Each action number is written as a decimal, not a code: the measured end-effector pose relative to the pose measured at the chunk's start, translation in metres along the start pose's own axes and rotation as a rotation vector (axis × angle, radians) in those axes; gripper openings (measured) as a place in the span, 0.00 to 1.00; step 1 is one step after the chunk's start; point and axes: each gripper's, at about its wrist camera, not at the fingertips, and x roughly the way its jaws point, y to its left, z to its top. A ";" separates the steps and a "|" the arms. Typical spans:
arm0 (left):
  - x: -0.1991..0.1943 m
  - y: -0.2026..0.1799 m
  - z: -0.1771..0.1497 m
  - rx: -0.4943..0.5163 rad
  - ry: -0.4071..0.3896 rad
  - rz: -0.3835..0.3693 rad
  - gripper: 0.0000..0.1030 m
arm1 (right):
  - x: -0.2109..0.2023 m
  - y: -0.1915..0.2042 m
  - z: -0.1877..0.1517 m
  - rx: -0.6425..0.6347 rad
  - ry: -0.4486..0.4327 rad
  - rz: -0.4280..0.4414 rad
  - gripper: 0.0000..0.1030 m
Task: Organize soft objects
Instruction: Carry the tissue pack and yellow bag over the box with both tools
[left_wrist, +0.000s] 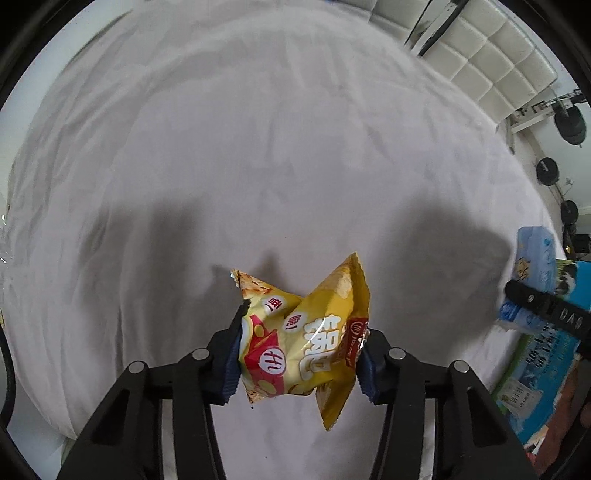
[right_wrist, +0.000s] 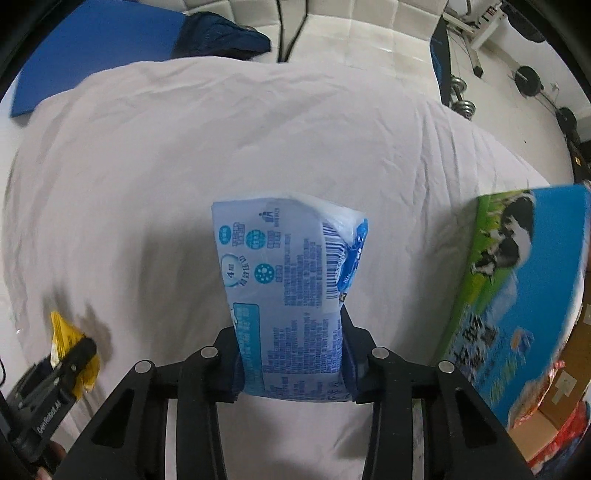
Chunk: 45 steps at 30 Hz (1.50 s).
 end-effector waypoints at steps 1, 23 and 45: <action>-0.008 -0.003 -0.003 0.007 -0.014 -0.005 0.46 | -0.007 0.001 -0.005 -0.008 -0.009 0.009 0.41; -0.162 -0.118 -0.097 0.282 -0.273 -0.211 0.46 | -0.170 -0.110 -0.168 0.048 -0.268 0.144 0.41; -0.184 -0.266 -0.198 0.552 -0.271 -0.266 0.46 | -0.227 -0.264 -0.275 0.242 -0.369 0.121 0.41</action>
